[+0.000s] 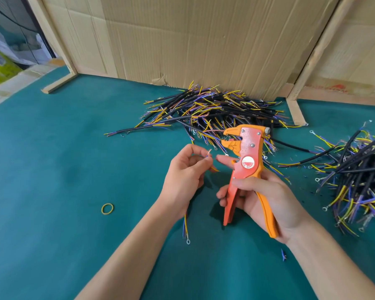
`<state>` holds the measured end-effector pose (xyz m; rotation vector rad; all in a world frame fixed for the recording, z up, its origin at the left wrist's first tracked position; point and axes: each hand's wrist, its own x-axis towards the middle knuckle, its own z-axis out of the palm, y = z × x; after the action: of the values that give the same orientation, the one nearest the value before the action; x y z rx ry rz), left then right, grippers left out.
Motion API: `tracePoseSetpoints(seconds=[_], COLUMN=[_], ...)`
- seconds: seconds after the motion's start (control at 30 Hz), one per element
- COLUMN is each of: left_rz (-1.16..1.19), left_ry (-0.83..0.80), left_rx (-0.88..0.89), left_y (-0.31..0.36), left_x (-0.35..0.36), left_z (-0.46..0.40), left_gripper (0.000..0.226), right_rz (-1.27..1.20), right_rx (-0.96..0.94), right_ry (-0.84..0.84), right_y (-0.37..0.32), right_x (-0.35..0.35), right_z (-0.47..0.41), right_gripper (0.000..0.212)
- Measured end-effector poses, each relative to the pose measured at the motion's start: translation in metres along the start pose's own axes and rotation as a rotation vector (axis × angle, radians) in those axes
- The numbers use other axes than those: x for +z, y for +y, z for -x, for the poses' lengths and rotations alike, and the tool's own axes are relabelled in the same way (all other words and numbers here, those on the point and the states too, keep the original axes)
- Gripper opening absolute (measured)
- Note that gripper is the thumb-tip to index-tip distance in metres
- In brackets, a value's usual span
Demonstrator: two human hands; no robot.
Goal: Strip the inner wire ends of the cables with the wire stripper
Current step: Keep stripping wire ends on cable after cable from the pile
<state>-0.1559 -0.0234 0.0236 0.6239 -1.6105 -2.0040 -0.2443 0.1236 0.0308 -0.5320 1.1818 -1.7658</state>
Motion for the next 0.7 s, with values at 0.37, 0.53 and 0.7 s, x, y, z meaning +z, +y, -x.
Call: tracePoseSetpoints(seconds=[0.37, 0.53, 0.7], left_rz=[0.062, 0.061, -0.002], left_ry=[0.035, 0.006, -0.022], left_rx=[0.065, 0.092, 0.106], left_y=[-0.004, -0.004, -0.005], left_x=[-0.005, -0.008, -0.01], left_z=[-0.004, -0.005, -0.004], left_gripper=[0.014, 0.012, 0.014], right_rz=[-0.206, -0.085, 0.023], right_rx=[0.205, 0.26, 0.284], right_ry=[0.035, -0.054, -0.16], right_y=[-0.012, -0.013, -0.015], right_x=[-0.015, -0.02, -0.018], right_z=[0.006, 0.009, 0.011], right_gripper=[0.049, 0.049, 0.054])
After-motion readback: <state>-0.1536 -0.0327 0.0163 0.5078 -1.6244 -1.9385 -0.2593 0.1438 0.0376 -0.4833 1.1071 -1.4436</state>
